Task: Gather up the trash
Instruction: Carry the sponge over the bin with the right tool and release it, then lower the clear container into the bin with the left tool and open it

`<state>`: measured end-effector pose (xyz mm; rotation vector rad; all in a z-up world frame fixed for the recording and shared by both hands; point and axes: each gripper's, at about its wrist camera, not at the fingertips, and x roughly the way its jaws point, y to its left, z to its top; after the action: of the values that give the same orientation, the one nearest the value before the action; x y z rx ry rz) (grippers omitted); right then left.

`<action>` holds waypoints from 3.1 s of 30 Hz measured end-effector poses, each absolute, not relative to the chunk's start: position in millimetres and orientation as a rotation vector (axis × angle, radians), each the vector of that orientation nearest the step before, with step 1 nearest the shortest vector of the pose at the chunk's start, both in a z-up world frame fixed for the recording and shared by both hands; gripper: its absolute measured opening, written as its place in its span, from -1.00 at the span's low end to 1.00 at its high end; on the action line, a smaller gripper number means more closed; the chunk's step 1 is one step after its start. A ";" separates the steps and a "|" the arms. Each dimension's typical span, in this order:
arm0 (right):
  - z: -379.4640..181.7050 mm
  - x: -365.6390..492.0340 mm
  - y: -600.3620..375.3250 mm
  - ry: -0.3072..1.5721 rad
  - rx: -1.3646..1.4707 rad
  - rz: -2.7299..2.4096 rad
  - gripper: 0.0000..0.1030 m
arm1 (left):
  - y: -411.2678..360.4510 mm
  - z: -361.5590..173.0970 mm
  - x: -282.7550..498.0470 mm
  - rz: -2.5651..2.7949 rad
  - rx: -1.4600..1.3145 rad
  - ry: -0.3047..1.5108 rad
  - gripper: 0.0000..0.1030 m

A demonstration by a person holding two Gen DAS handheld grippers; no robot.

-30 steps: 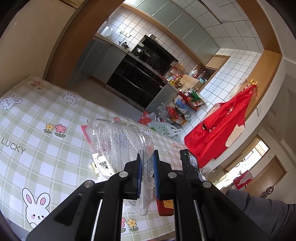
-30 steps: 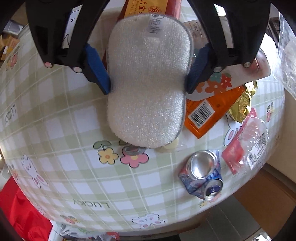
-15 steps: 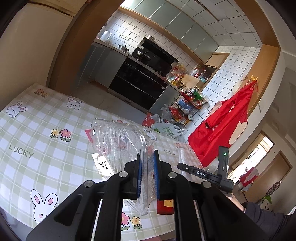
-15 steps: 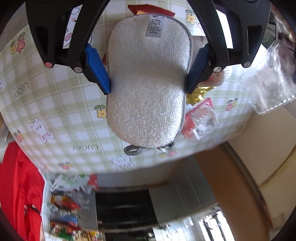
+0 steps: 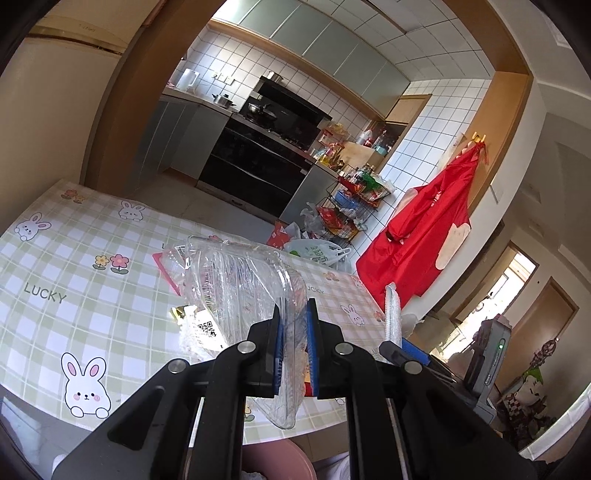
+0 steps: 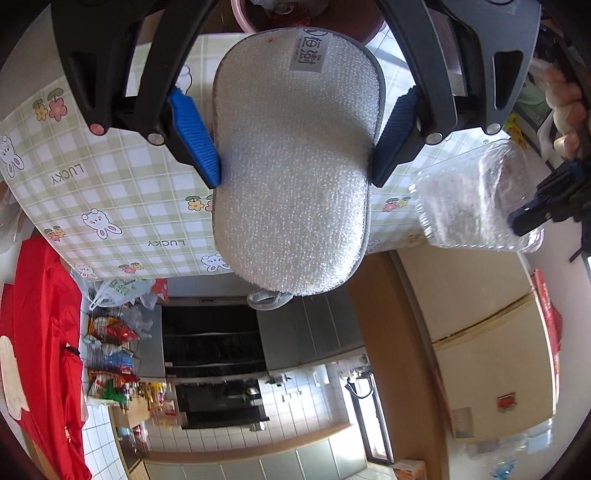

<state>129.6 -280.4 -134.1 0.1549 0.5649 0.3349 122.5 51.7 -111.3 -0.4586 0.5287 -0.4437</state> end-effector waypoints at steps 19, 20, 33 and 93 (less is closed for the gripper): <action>-139.0 46.3 -251.6 0.553 0.127 0.491 0.59 | 40.5 -105.8 54.7 -0.481 -0.432 0.507 -0.79; -139.2 45.6 -249.5 0.556 0.125 0.497 0.61 | 40.9 -105.8 55.1 -0.482 -0.432 0.507 -0.79; -147.8 50.1 -247.9 0.567 0.137 0.472 0.81 | 37.2 -116.1 63.5 -0.490 -0.444 0.553 -0.79; -147.4 38.9 -304.0 0.475 0.263 0.289 0.86 | -54.5 -148.3 48.3 -0.662 -0.295 0.881 -0.64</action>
<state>38.9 -304.0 -147.4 0.2626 0.4746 0.2887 48.3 -54.5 -148.3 -0.2952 0.8808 -0.6619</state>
